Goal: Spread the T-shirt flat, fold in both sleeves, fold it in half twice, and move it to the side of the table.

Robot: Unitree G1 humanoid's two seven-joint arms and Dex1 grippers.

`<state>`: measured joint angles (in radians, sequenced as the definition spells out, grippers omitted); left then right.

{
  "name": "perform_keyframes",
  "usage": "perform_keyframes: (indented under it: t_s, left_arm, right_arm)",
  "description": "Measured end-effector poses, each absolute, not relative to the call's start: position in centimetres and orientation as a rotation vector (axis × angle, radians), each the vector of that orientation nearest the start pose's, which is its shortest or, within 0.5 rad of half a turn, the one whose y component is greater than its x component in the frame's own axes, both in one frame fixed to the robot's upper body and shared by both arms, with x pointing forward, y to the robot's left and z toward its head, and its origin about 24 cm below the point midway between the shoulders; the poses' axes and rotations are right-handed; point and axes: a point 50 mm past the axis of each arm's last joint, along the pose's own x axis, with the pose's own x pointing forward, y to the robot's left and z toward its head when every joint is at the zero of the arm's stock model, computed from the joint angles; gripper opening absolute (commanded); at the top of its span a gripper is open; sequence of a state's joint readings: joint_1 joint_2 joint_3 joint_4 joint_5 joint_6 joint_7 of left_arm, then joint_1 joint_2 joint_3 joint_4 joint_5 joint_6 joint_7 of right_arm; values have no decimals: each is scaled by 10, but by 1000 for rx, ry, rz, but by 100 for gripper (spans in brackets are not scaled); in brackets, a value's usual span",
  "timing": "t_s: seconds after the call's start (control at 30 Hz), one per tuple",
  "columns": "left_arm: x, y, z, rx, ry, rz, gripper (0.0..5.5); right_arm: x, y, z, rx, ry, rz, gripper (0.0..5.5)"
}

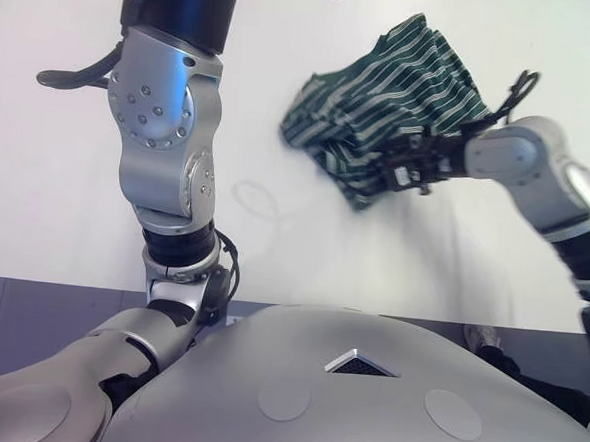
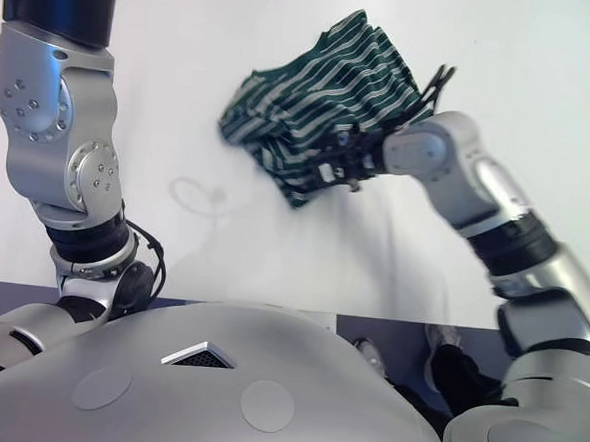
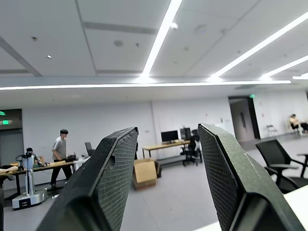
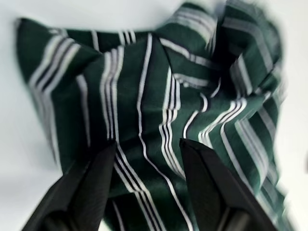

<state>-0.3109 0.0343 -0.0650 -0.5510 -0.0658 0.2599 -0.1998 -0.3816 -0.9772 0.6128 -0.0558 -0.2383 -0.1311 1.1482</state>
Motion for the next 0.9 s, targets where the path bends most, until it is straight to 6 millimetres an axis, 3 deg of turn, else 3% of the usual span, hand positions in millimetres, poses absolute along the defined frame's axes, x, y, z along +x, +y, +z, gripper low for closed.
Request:
perform_keyframes:
  t_s: [0.13, 0.2, 0.27, 0.37, 0.43, 0.5, 0.6, 0.67, 0.77, 0.9]
  left_arm:
    - [250, 91, 194, 121, -533, -490, 231]
    - [249, 83, 173, 247, -449, -572, 231]
    - [239, 70, 131, 463, -302, -750, 231]
    - [219, 69, 79, 722, -119, -933, 269]
    - [211, 65, 72, 831, -137, -989, 302]
    - [199, 59, 61, 924, -142, -1109, 334]
    - [181, 57, 44, 1030, -144, -1324, 386]
    - [181, 52, 45, 1066, -195, -1391, 425]
    - [193, 45, 47, 1154, -273, -1419, 467]
    - [211, 38, 47, 1283, -368, -1340, 524]
  right_arm:
    - [232, -259, 83, -1428, 696, 1688, 246]
    - [230, -285, 85, -1461, 716, 1693, 246]
    - [232, -305, 86, -1465, 636, 1643, 246]
    - [238, -310, 81, -1406, 327, 1513, 246]
    - [241, -298, 77, -1329, 108, 1413, 282]
    - [237, -303, 80, -1321, 7, 1353, 318]
    - [225, -322, 84, -1355, 27, 1323, 381]
    - [218, -332, 85, -1386, 82, 1345, 426]
    - [212, -347, 92, -1453, 156, 1357, 478]
    - [218, -352, 103, -1538, 120, 1279, 540]
